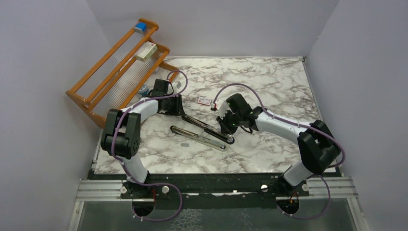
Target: Load the staples into the stapler
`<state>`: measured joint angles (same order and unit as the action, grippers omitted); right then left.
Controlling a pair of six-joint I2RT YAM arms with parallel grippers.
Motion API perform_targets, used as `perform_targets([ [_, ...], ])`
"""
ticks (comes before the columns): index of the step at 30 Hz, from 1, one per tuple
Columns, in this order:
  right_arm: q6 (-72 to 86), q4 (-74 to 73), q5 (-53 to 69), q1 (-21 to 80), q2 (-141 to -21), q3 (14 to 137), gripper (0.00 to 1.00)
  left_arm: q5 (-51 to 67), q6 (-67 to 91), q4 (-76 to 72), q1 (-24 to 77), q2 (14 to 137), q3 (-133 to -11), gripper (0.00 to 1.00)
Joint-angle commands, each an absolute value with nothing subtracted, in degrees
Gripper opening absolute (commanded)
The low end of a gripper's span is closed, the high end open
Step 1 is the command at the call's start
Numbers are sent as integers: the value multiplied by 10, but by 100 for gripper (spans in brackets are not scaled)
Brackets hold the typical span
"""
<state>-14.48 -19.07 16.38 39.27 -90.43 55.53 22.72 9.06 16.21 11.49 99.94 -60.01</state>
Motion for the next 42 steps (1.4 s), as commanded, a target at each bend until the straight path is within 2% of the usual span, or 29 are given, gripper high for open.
perform_targets([
  [1, -146, -189, 145, 392, -898, 561, 12, 188, 72, 180, 114, 1020, -602, 34],
  [42, -154, -281, 173, 393, -960, 605, 13, 189, 73, 180, 114, 1019, -602, 34],
])
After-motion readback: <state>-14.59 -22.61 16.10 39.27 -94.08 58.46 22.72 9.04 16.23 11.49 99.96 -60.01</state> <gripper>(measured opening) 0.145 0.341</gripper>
